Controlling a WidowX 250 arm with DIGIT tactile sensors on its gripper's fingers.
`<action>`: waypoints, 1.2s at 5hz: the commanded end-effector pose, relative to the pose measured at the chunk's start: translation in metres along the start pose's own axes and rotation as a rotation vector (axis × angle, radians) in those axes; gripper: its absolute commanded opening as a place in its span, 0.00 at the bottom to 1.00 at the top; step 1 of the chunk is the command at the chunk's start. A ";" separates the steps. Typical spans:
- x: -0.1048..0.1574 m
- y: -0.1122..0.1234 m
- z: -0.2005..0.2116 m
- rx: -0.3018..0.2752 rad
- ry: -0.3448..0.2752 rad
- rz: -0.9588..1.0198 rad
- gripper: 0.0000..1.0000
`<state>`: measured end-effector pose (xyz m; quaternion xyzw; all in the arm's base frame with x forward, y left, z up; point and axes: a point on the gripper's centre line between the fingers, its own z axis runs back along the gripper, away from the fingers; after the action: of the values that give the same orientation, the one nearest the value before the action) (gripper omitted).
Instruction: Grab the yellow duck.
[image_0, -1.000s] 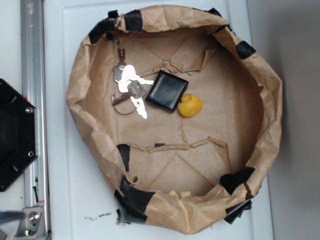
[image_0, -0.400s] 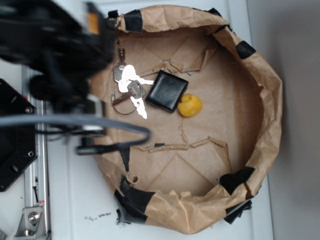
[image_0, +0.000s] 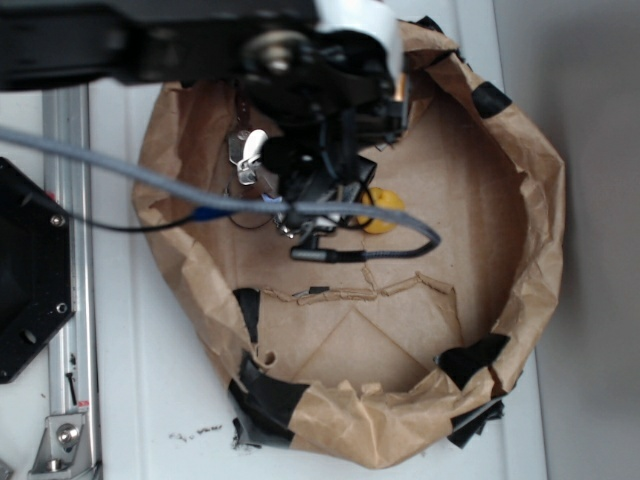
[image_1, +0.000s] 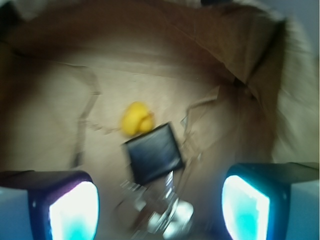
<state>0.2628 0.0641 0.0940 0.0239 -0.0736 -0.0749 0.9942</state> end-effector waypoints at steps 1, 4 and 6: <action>0.024 0.020 -0.034 0.033 -0.075 0.072 1.00; 0.047 -0.021 -0.073 -0.047 -0.021 0.183 1.00; 0.046 -0.075 -0.074 -0.133 -0.012 0.003 1.00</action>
<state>0.3153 0.0001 0.0265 -0.0429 -0.0872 -0.0367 0.9946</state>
